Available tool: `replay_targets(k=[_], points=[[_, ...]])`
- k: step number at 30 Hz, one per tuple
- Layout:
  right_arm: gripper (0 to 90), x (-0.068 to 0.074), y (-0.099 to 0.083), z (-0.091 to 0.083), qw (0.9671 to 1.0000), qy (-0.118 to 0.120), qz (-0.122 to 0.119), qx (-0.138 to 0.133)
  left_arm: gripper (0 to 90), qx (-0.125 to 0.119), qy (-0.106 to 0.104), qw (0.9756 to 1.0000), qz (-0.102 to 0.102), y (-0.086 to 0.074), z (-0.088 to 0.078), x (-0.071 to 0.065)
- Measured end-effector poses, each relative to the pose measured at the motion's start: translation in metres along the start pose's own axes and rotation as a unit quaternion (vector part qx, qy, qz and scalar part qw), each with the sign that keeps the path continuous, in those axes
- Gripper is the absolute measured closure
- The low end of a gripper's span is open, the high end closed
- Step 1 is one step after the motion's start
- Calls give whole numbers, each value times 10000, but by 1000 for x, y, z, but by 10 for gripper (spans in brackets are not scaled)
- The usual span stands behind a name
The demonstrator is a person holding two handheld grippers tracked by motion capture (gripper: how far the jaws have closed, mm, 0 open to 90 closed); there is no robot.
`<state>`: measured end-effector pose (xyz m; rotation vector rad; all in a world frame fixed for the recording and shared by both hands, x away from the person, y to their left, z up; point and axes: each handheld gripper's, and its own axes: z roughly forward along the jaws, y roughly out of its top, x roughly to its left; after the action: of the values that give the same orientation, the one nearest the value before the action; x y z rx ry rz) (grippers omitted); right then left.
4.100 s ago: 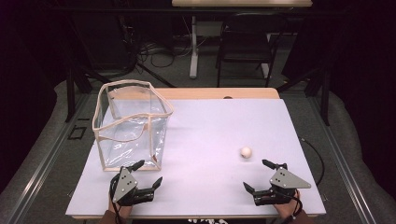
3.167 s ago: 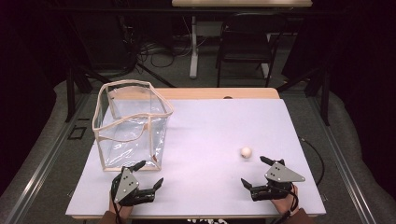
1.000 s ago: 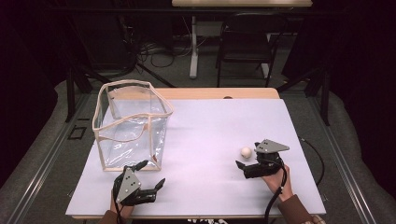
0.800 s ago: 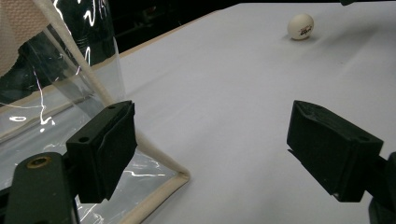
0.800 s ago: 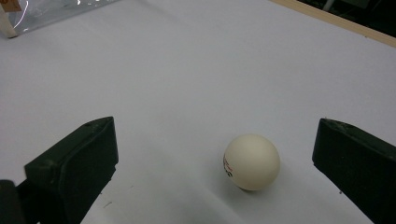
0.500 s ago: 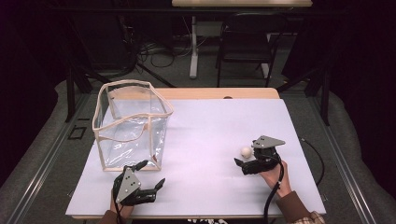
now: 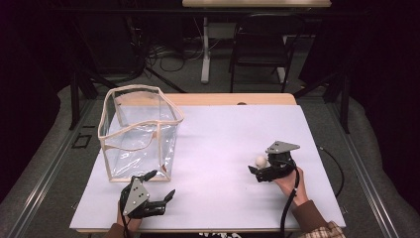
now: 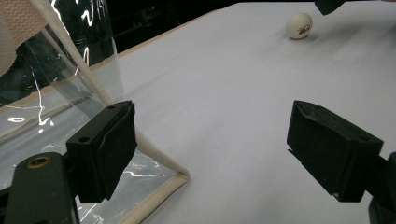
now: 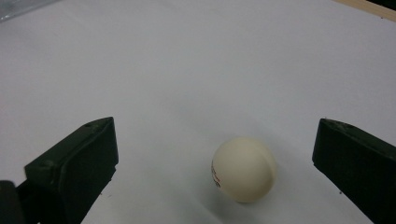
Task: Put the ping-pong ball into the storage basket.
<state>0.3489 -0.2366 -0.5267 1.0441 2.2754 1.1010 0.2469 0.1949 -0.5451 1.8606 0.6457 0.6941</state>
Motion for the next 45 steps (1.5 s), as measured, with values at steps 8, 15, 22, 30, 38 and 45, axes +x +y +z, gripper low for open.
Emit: replay_targets(k=[8, 15, 22, 30, 38, 45], points=[[0, -5, 0, 7, 9999, -18, 65, 98, 158, -2, -10, 10000, 1, 0, 0, 0], [0, -8, -2, 12, 9998, 12, 157, 142, 158, -10, -6, 10000, 1, 0, 0, 0], [0, -11, -4, 14, 9996, -11, 227, 161, 158, -20, -17, 10000, -4, 0, 0, 0], [58, -12, -8, 20, 9990, -64, 341, 295, 158, -25, -15, 10000, -4, 0, 0, 0], [205, -11, -10, 26, 9979, -178, 351, 519, 157, -28, -3, 10000, -4, 0, -1, 0], [311, -10, -10, 26, 9975, -254, 331, 579, 158, -24, -5, 10000, 8, 0, -1, 1]])
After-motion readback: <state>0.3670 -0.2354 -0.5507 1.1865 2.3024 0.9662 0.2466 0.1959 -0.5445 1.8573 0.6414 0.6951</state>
